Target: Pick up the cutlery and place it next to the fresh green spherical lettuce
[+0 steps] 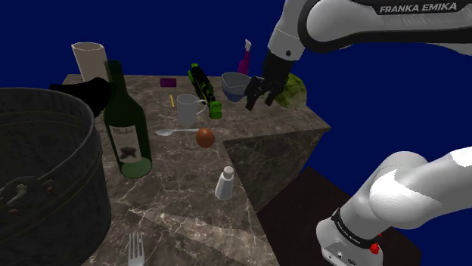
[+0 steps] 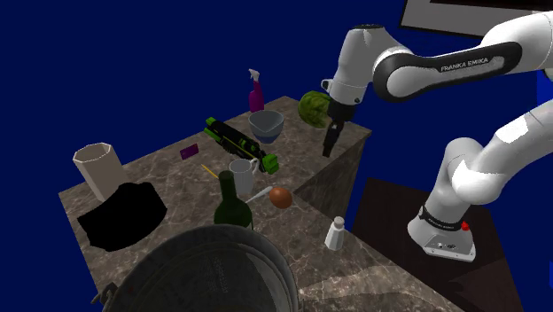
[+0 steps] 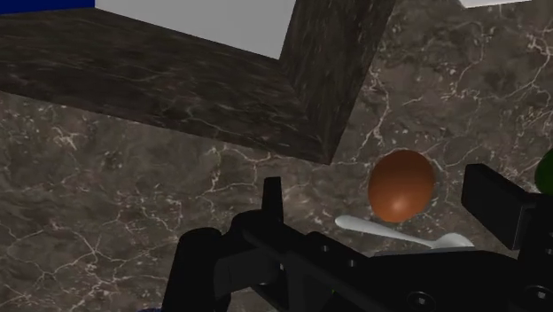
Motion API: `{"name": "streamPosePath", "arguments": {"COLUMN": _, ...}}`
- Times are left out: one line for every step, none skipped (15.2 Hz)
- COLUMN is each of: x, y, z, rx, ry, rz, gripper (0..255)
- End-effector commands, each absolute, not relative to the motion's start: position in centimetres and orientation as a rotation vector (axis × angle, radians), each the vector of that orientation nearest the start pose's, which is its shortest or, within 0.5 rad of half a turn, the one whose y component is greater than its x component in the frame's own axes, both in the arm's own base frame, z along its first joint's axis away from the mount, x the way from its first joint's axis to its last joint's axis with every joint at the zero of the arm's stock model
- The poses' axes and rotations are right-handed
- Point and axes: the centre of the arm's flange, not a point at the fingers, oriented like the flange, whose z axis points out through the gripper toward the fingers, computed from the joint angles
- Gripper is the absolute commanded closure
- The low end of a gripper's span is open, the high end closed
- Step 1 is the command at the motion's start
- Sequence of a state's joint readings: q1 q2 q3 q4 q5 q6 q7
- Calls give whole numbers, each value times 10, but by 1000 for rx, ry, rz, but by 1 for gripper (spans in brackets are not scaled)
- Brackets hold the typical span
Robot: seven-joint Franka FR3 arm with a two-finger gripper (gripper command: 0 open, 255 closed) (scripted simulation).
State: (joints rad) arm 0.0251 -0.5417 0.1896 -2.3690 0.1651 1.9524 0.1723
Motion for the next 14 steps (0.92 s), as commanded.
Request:
{"name": "streamPosePath", "arguments": {"x": 407, "y": 122, "z": 516, "rx": -3052, "ry": 74, "rz": -183, "gripper": 0}}
{"name": "streamPosePath", "arguments": {"x": 414, "y": 129, "z": 510, "rx": -3051, "ry": 86, "rz": -191, "gripper": 0}}
{"name": "streamPosePath", "arguments": {"x": 422, "y": 137, "z": 503, "rx": -3049, "ry": 99, "rz": -199, "gripper": 0}}
{"name": "streamPosePath", "arguments": {"x": 430, "y": 145, "z": 497, "rx": -3048, "ry": 111, "rz": -208, "gripper": 0}}
{"name": "streamPosePath", "arguments": {"x": 438, "y": 152, "z": 490, "rx": -3046, "ry": 123, "rz": -216, "gripper": 0}}
{"name": "streamPosePath", "arguments": {"x": 446, "y": 160, "z": 484, "rx": -3044, "ry": 136, "rz": -224, "gripper": 0}}
{"name": "streamPosePath", "arguments": {"x": 454, "y": 167, "z": 477, "rx": -3042, "ry": 148, "rz": -232, "gripper": 0}}
{"name": "streamPosePath", "arguments": {"x": 462, "y": 174, "z": 471, "rx": -3040, "ry": 161, "rz": -240, "gripper": 0}}
{"name": "streamPosePath", "arguments": {"x": 470, "y": 182, "z": 465, "rx": -3038, "ry": 173, "rz": -249, "gripper": 0}}
{"name": "streamPosePath", "arguments": {"x": 479, "y": 189, "z": 458, "rx": -3036, "ry": 185, "rz": -257, "gripper": 0}}
{"name": "streamPosePath", "arguments": {"x": 487, "y": 196, "z": 452, "rx": -3034, "ry": 198, "rz": -265, "gripper": 0}}
{"name": "streamPosePath", "arguments": {"x": 496, "y": 203, "z": 446, "rx": -3031, "ry": 210, "rz": -273, "gripper": 0}}
{"name": "streamPosePath", "arguments": {"x": 505, "y": 210, "z": 440, "rx": -3029, "ry": 223, "rz": -281, "gripper": 0}}
{"name": "streamPosePath", "arguments": {"x": 513, "y": 217, "z": 434, "rx": -3027, "ry": 235, "rz": -289, "gripper": 0}}
